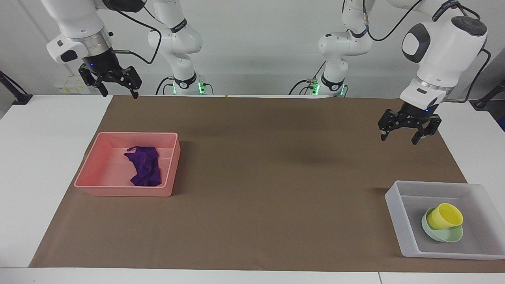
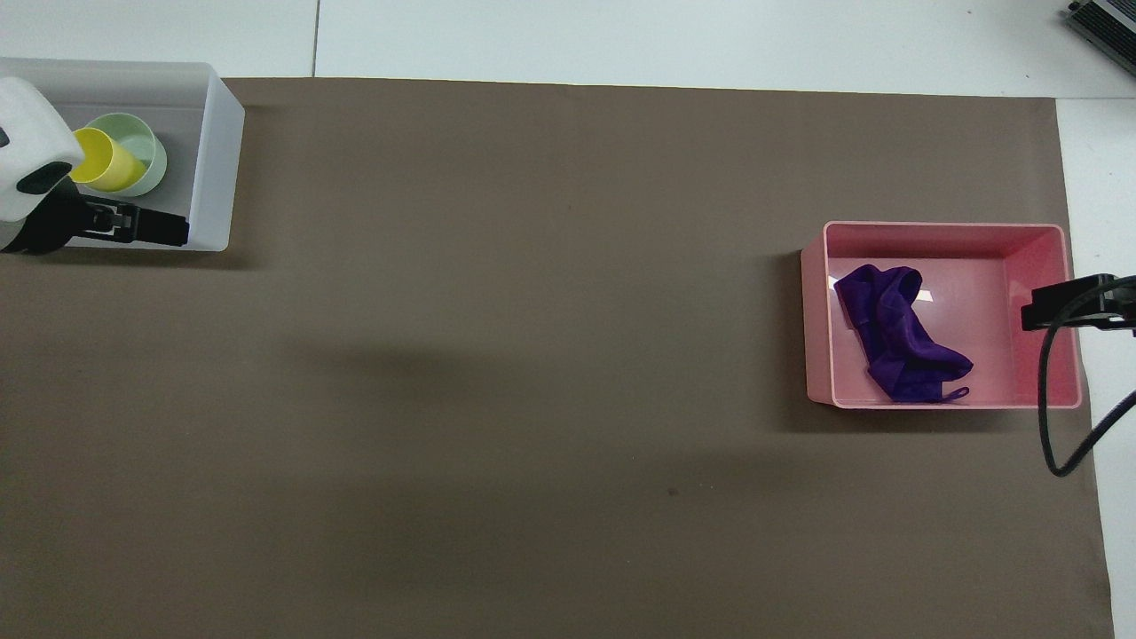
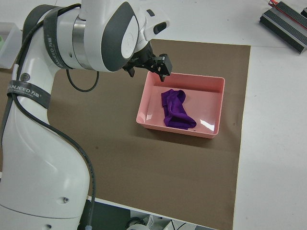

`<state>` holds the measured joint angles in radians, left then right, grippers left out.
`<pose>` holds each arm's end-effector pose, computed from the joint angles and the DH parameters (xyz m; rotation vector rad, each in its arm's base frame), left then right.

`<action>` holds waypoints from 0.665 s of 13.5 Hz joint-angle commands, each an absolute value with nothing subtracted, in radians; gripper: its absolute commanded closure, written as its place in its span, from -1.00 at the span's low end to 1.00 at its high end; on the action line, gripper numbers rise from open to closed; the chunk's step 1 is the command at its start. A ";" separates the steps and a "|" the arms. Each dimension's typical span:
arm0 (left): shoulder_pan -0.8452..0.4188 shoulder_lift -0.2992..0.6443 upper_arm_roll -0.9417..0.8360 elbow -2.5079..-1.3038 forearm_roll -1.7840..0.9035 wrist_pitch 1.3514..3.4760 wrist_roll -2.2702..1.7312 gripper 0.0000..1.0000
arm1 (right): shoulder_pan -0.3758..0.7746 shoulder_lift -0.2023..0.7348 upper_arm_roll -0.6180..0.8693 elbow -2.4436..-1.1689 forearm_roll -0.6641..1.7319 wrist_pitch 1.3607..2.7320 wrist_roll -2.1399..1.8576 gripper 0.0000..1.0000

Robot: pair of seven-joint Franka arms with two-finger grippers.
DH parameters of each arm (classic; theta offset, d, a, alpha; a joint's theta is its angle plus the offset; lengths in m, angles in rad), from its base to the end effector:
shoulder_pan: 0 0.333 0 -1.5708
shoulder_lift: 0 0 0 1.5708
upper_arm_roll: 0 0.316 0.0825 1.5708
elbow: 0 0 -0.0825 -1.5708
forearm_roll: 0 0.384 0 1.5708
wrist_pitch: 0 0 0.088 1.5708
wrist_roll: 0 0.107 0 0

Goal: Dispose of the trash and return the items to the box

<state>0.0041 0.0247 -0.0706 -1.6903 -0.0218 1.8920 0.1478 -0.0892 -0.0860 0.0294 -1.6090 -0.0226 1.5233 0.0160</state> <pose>0.5862 -0.0402 0.5835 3.0965 -0.3249 0.2776 0.5217 -0.0330 0.6487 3.1142 -0.1199 -0.0004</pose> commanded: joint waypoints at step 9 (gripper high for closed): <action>-0.008 0.018 -0.066 -1.575 -0.018 1.658 0.153 -1.00 | -0.094 -0.124 0.032 -1.678 -0.017 1.542 0.018 -1.00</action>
